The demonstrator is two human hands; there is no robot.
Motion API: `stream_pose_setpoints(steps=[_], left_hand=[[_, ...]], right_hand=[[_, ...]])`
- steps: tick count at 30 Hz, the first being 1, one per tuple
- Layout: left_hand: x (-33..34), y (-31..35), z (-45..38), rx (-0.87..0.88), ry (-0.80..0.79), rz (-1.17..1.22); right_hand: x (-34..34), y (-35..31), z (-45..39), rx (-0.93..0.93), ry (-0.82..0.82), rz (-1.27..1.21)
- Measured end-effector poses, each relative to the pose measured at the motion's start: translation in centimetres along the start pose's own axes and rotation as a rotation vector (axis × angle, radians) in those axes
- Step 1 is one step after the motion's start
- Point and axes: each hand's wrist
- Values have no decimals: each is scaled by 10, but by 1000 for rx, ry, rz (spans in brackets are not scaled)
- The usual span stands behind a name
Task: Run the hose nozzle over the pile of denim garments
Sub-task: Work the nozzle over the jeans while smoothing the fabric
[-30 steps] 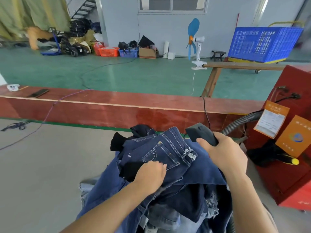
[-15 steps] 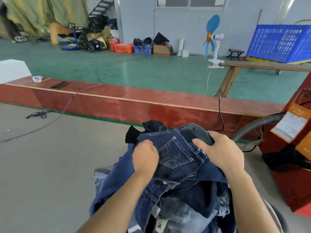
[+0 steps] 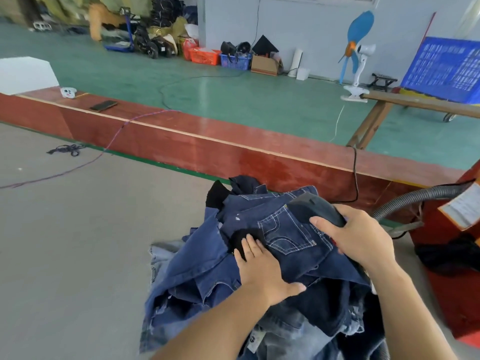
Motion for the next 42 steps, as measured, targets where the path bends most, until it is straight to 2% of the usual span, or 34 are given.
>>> stream_pose_setpoints(steps=[4, 10, 13, 15, 18, 19, 24, 30, 38, 40, 42], left_hand=[[-2, -3, -8, 97, 102, 1], [-19, -4, -15, 212, 193, -165], [-30, 14, -12, 352, 250, -188], [-25, 28, -3, 377, 164, -267], [-12, 41, 18, 300, -154, -549], [-9, 44, 22, 291, -223, -566], [-9, 38, 31, 134, -230, -268], [1, 40, 42, -12, -280, -73], [-8, 42, 45, -282, -217, 416], [-12, 41, 43, -308, -191, 473], [-15, 37, 42, -262, -186, 429]], right_hand=[[-1, 4, -1, 3, 24, -20], [-12, 18, -6, 45, 125, -57], [-18, 23, -7, 74, 178, -70], [-21, 23, -7, 76, 192, -73], [-22, 20, -6, 52, 154, -88], [-21, 20, -6, 33, 124, -95], [-16, 13, -1, -112, -111, -127], [-6, -2, 8, -201, -369, -63], [-13, 1, 7, -160, -441, 76], [-16, 2, 6, -151, -417, 95], [-19, 4, 5, -135, -372, 87]])
Point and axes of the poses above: each hand's wrist, its own z-axis away from the middle knuckle, its own x-axis out of the palm, y = z × x, and after that the axes turned 15 degrees about y, right-handed
